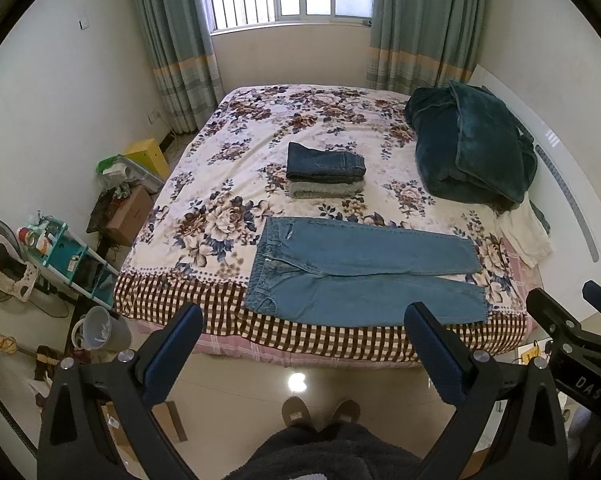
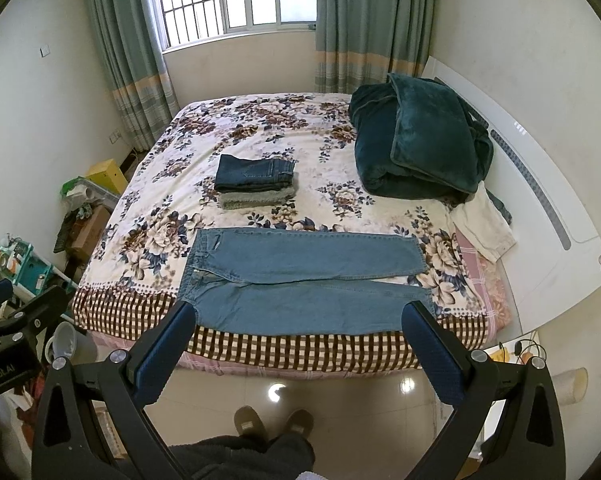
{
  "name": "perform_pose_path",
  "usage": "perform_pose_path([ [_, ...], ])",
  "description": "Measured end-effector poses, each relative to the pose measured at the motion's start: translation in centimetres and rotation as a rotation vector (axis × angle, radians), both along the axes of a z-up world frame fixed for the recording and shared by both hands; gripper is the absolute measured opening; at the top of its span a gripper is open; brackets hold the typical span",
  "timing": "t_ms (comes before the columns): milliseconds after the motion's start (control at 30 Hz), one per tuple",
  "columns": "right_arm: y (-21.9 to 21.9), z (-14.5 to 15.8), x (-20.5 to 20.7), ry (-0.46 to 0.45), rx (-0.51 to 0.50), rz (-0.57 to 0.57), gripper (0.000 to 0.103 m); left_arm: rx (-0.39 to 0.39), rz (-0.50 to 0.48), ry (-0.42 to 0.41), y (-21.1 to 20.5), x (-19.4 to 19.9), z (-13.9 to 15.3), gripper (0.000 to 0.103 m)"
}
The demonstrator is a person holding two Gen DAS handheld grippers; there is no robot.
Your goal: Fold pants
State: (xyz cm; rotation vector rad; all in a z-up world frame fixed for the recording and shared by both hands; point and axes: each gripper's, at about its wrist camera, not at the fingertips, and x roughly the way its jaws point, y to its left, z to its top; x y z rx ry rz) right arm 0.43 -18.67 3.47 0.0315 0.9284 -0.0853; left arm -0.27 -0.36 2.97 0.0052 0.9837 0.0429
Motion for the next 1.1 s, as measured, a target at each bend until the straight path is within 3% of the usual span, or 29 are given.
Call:
perform_pose_path([
  [1100, 0.36, 0.17, 0.63, 0.016, 0.002, 0.008, 0.103, -0.007, 0.001, 0.003, -0.16, -0.14, -0.22, 0.103],
])
